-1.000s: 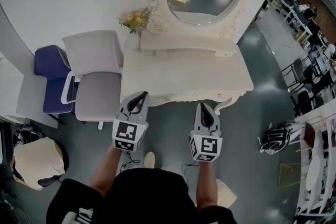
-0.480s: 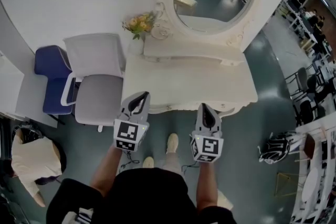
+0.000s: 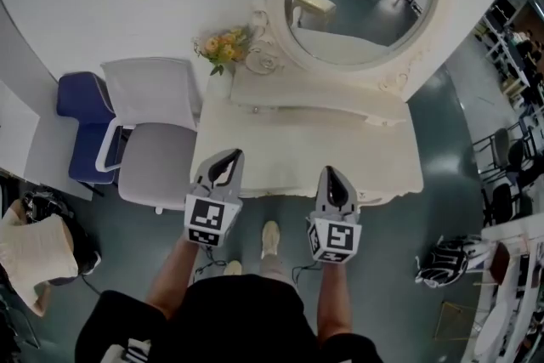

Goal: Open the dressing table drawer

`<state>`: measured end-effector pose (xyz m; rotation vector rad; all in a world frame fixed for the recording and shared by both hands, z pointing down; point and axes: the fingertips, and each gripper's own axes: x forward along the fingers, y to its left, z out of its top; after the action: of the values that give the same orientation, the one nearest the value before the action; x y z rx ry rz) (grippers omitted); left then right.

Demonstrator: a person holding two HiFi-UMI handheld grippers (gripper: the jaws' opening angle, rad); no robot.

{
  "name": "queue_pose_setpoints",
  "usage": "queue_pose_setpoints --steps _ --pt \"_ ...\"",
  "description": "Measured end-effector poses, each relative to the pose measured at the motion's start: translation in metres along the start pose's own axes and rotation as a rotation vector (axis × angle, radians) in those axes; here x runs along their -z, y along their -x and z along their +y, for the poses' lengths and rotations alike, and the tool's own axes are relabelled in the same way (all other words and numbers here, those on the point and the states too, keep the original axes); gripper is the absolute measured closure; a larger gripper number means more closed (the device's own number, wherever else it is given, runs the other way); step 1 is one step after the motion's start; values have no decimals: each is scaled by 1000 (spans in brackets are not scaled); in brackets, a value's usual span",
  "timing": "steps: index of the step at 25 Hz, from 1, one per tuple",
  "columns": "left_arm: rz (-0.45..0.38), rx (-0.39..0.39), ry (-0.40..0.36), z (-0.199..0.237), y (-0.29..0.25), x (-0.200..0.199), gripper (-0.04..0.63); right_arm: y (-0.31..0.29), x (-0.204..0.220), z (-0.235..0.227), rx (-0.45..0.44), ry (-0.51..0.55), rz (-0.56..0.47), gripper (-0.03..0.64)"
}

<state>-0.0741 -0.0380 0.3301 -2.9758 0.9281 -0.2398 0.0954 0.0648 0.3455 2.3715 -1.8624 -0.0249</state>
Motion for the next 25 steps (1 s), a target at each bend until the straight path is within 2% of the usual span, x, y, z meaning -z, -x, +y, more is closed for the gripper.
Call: queue_pose_setpoints --steps 8,25 --pt "44 -61 24 16 -49 6 592 -59 9 -19 -67 -1 22 617" --pt "148 -120 48 31 -129 52 592 -148 61 -41 -145 -26 102 617"
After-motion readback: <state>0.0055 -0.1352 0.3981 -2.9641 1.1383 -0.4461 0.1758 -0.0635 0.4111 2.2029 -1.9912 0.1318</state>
